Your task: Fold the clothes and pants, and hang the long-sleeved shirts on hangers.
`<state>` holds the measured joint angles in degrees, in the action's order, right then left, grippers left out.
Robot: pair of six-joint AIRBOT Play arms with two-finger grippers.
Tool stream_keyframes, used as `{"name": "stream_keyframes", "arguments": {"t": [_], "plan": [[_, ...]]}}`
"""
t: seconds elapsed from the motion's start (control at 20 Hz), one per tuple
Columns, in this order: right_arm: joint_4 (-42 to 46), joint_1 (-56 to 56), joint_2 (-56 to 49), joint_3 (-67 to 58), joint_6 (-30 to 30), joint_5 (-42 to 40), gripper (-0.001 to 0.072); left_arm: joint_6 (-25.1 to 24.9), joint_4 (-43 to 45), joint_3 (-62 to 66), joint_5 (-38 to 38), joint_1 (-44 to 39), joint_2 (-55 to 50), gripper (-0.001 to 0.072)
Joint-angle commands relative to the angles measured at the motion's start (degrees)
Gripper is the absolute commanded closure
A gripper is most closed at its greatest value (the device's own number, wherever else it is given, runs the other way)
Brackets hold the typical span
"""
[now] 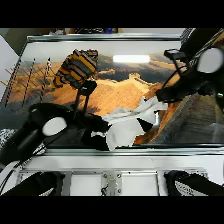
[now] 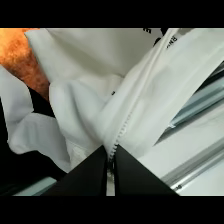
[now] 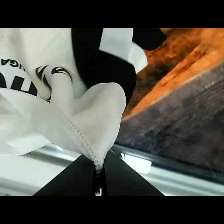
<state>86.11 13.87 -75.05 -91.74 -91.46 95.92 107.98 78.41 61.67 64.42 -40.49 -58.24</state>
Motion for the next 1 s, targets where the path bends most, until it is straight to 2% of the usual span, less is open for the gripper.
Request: {"name": "stream_keyframes", "arguments": {"t": [0.0, 0.05, 0.1, 0.15, 0.2, 0.3, 0.35, 0.5, 0.55, 0.75, 0.85, 0.95], "plan": [[0.2, -1.6, -10.3, 3.0, -1.2, -15.4, 0.0695, -7.3, -8.5, -1.6, -8.0, 5.9, -11.0, 0.0689], [-0.6, -1.6, -12.6, 3.0, -2.1, -18.5, 0.0671, -8.9, -10.8, -0.7, -7.5, 6.8, -13.7, 0.0689], [-1.7, -1.6, -14.6, 3.0, -2.8, -20.9, 0.0497, -10.4, -12.7, 0.0, -7.0, 7.5, -16.0, 0.0689], [-2.4, -1.6, -15.7, 2.9, -3.3, -22.1, 0.0231, -11.2, -14.1, 0.7, -6.3, 8.0, -17.9, 0.0689], [-2.3, -1.6, -15.8, 2.9, -3.3, -22.5, 0.015, -11.4, -14.1, 0.8, -5.9, 8.2, -19.2, 0.069], [-1.5, -1.7, -14.5, 1.9, -3.7, -22.0, 0.0151, -12.3, -13.9, -0.1, -5.9, 8.2, -19.6, 0.0689], [-1.2, -1.6, -12.9, 1.9, -6.0, -21.7, 0.015, -12.3, -13.9, -0.8, -5.7, 8.2, -19.3, 0.0689], [-1.2, -0.4, -8.3, 2.2, -13.8, -16.1, 0.0158, -12.3, -13.9, -4.1, -6.0, 6.8, -17.4, 0.0689], [-1.3, 0.4, -7.7, 3.0, -16.6, -14.7, 0.0203, -12.3, -13.9, -5.4, -6.5, 6.0, -16.7, 0.0689], [-1.1, 4.5, -8.9, 8.6, -28.0, -15.0, 0.0222, -13.0, -13.5, -9.2, -7.2, 2.1, -15.1, 0.0689], [-1.0, 6.5, -10.9, 9.9, -31.4, -15.0, 0.0222, -13.1, -13.5, -9.8, -7.6, 1.1, -15.1, 0.0689], [-0.8, 8.5, -12.5, 9.8, -31.8, -15.0, 0.0222, -13.2, -13.5, -9.8, -7.7, 1.0, -15.1, 0.0689]]}}
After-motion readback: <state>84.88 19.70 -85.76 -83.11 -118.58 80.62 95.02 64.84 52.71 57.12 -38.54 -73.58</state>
